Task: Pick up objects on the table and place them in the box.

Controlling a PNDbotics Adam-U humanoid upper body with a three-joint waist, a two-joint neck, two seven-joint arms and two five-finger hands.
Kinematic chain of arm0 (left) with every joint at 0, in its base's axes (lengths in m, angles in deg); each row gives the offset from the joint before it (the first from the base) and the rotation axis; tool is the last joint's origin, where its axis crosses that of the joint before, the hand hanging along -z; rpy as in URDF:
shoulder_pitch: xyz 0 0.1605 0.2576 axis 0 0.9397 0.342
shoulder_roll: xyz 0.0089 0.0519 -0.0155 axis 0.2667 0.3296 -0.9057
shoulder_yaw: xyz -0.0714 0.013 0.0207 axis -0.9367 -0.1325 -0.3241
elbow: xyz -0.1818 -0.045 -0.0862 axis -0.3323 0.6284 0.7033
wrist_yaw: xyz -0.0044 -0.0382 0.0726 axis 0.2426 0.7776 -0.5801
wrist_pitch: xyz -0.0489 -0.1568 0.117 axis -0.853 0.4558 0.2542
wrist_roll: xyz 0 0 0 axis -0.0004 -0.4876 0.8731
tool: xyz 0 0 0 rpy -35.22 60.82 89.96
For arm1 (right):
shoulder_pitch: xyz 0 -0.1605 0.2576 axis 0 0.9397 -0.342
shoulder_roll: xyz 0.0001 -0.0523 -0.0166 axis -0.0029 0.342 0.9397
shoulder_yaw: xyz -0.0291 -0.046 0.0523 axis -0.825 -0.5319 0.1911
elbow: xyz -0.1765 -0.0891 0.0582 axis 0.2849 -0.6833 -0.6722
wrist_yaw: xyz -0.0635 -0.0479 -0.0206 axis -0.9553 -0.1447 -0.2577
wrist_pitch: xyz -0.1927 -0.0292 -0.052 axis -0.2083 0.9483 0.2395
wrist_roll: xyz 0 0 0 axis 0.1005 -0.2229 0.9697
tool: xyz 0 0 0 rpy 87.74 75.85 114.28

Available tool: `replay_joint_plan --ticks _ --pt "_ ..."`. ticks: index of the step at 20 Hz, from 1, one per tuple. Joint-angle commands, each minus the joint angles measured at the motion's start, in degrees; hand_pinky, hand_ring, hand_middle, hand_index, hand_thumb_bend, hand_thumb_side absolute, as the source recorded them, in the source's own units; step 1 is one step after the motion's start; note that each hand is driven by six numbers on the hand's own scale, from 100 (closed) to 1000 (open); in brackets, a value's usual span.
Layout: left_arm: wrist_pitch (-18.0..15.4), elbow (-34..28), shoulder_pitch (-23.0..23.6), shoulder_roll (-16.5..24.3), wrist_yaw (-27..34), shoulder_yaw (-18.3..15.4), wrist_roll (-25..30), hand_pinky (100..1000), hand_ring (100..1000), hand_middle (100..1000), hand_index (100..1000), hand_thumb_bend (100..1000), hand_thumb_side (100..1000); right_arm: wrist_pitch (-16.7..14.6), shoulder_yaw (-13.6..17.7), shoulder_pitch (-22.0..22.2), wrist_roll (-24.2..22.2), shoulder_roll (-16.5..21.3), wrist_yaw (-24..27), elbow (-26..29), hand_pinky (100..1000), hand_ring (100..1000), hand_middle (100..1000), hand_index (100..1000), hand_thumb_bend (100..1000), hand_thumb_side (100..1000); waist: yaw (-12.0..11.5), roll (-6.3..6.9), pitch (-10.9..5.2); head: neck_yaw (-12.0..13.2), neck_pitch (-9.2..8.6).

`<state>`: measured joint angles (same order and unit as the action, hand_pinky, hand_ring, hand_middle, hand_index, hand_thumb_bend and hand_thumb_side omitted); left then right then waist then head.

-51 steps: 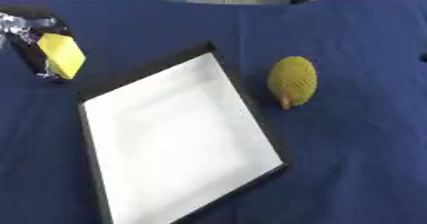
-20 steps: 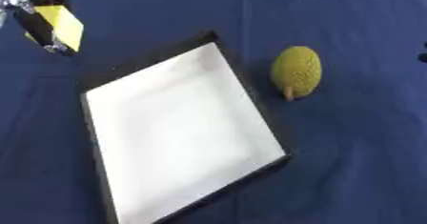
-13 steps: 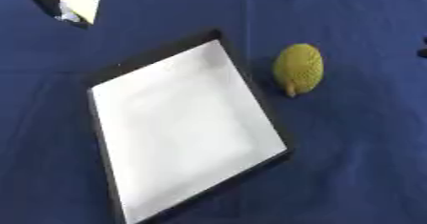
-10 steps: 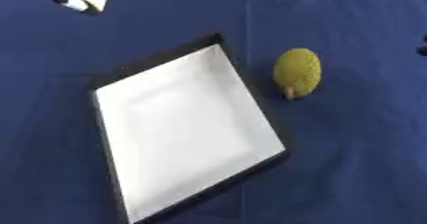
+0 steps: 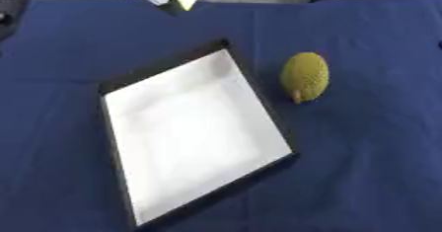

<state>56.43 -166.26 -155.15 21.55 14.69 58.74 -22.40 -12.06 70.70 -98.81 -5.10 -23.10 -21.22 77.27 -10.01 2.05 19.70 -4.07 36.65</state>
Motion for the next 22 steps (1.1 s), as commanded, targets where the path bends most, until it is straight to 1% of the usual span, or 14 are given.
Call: replay_joint_plan --ticks 1,5,8,12,17,22 --pt "1.9 -4.2 -0.9 0.0 0.8 3.4 1.4 641 499 422 420 681 100 -0.1 1.1 0.1 0.7 1.9 0.5 0.5 1000 782 759 898 100 523 0.0 0.52 -2.35 0.4 0.37" --pt "4.2 -4.5 0.4 -1.0 0.6 6.9 2.9 641 504 428 425 674 100 -0.2 1.4 0.3 1.1 1.7 0.5 0.4 1000 781 759 898 100 524 -0.1 0.47 -2.38 0.5 0.55" --pt "4.4 -2.9 1.9 -1.1 -0.3 9.2 3.9 642 508 434 429 671 100 -0.1 1.4 0.4 1.1 1.6 0.5 0.4 1000 781 759 898 100 524 0.0 0.46 -2.30 0.6 0.62" --pt "3.5 -0.7 4.4 -1.0 -2.5 10.8 3.7 646 514 439 434 680 100 -0.1 1.4 0.6 1.1 1.3 0.2 0.4 1000 781 759 898 100 525 0.1 0.41 -2.07 0.6 0.70" --pt "1.4 2.8 7.6 -2.5 -7.2 10.7 0.5 644 517 442 438 685 100 0.0 1.2 0.4 1.0 0.7 0.0 0.4 1000 781 759 899 100 526 0.3 0.08 -1.77 0.8 0.63" --pt "-1.1 6.4 9.3 -4.1 -10.8 11.3 -1.7 649 524 453 451 693 100 0.1 1.1 0.1 0.8 0.4 0.0 0.4 1000 781 759 899 100 527 0.5 -0.04 -1.51 1.0 0.60"
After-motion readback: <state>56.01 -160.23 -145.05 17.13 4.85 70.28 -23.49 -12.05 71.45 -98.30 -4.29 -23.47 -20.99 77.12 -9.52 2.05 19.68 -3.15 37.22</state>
